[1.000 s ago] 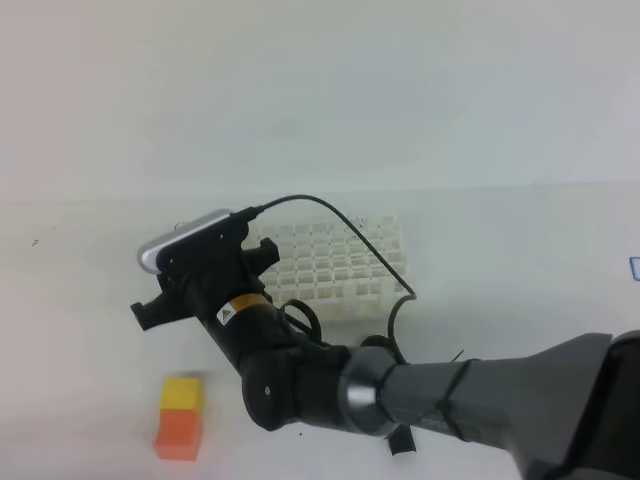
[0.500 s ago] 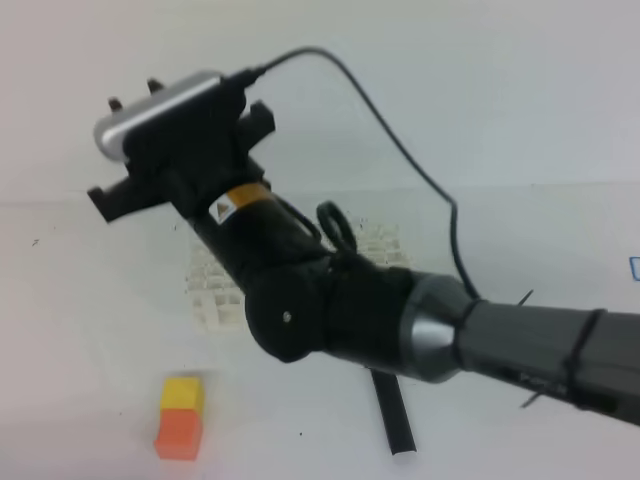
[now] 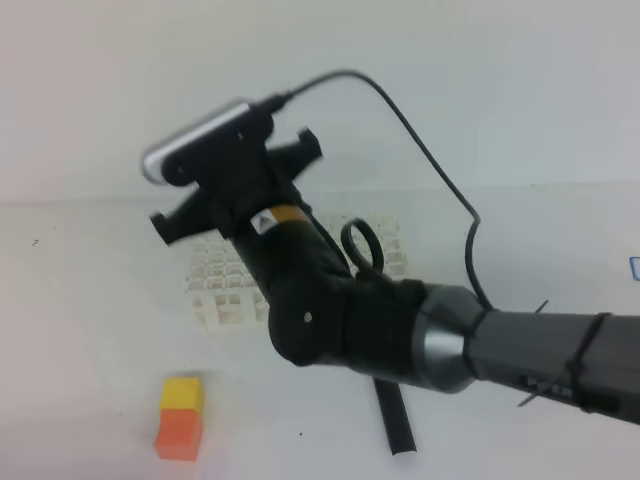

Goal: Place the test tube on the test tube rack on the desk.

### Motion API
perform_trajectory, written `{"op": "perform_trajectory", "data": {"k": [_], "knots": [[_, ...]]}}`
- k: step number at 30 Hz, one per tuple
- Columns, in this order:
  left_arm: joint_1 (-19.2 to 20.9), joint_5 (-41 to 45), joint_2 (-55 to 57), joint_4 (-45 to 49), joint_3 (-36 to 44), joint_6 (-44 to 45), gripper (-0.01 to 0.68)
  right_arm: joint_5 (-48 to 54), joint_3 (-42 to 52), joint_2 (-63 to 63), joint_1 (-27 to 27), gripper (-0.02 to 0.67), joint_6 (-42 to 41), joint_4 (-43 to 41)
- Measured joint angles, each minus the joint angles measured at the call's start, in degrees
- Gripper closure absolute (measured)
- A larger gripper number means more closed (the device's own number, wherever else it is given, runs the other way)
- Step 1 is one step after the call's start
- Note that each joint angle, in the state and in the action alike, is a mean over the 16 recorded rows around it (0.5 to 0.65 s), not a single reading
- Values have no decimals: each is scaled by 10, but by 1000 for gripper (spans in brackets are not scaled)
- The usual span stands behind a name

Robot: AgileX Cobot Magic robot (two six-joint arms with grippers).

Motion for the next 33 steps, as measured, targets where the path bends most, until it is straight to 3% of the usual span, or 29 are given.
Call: {"op": "perform_trajectory", "data": {"k": [6,22,33], "knots": [[0,0,1,0,0,0,674,15,23,28,-2,644,-6,50],[0,-3,-2,0,0,1,674,53,14,77,14,650,9,74],[0,-4,-2,0,1,2,674,-18,13,65,17,650,-83,127]]}}
